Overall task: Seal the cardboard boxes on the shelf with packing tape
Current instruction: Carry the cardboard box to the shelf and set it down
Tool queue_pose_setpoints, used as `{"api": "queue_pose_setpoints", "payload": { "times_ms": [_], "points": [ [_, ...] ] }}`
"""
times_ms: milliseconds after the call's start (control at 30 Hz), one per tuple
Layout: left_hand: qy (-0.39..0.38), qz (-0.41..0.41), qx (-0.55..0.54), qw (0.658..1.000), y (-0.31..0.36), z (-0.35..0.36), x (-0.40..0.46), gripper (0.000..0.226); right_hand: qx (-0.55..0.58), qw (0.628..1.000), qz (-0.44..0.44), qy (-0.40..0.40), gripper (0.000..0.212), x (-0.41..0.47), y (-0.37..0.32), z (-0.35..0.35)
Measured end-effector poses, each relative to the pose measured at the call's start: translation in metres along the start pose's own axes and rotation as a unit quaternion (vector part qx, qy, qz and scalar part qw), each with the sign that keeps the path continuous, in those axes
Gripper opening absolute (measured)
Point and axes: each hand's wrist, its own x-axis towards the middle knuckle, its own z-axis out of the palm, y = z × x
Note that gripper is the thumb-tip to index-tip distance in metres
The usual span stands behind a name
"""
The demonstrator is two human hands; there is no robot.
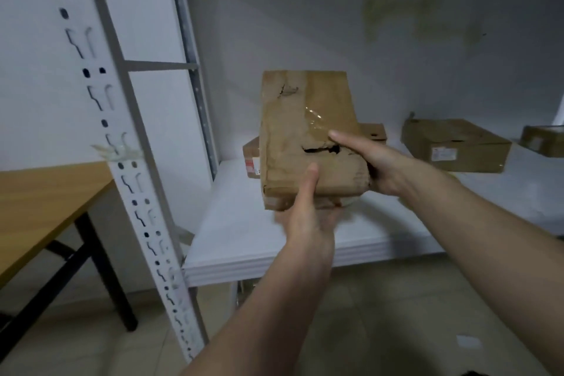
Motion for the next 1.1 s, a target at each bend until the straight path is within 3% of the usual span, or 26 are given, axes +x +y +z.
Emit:
{"api": "queue_pose_setpoints", "payload": {
  "times_ms": [100,167,267,333,500,567,733,833,900,967,1033,1100],
  "points": [
    [-0.017,-0.038,0.001,0.999,-0.001,0.000,-0.015,0.064,0.064,0.998,-0.006,-0.017,0.036,-0.009,0.011,-0.002],
    [-0.029,-0.069,0.058,0.995,0.003,-0.006,-0.019,0.069,0.087,0.995,-0.036,-0.019,0.030,-0.011,0.011,-0.011],
    [-0.026,-0.065,0.135,0.988,0.026,-0.016,-0.007,0.125,0.069,0.994,-0.079,-0.020,0.017,-0.012,-0.008,-0.026],
    [-0.013,-0.011,0.199,0.980,0.049,-0.022,0.006,0.149,-0.006,0.995,-0.093,-0.030,0.016,-0.014,-0.024,-0.039],
    [-0.091,0.034,0.333,0.938,0.088,-0.030,0.040,0.146,-0.152,0.978,-0.040,-0.140,0.042,-0.004,-0.036,-0.058],
    [-0.126,0.009,0.344,0.930,0.093,-0.031,0.048,0.138,-0.168,0.974,-0.028,-0.151,0.049,0.004,-0.037,-0.058],
    [-0.135,-0.031,0.354,0.925,0.092,-0.037,0.062,0.073,-0.185,0.969,-0.012,-0.165,0.051,0.019,-0.034,-0.066],
    [-0.079,-0.031,0.306,0.948,0.082,-0.037,0.067,0.035,-0.220,0.972,-0.025,-0.077,0.047,0.033,-0.026,-0.067],
    [-0.024,-0.045,0.274,0.960,0.074,-0.036,0.066,0.029,-0.234,0.968,-0.068,0.064,0.043,0.045,-0.018,-0.069],
    [0.027,-0.071,0.262,0.962,0.068,-0.032,0.063,0.037,-0.220,0.958,-0.078,0.164,0.058,0.053,-0.005,-0.071],
    [0.067,-0.091,0.255,0.960,0.062,-0.028,0.061,0.043,-0.199,0.968,-0.026,0.149,0.061,0.052,0.011,-0.071],
    [0.082,-0.099,0.278,0.952,0.055,-0.024,0.060,0.034,-0.157,0.983,0.024,0.090,0.048,0.047,0.027,-0.066]
  ]
}}
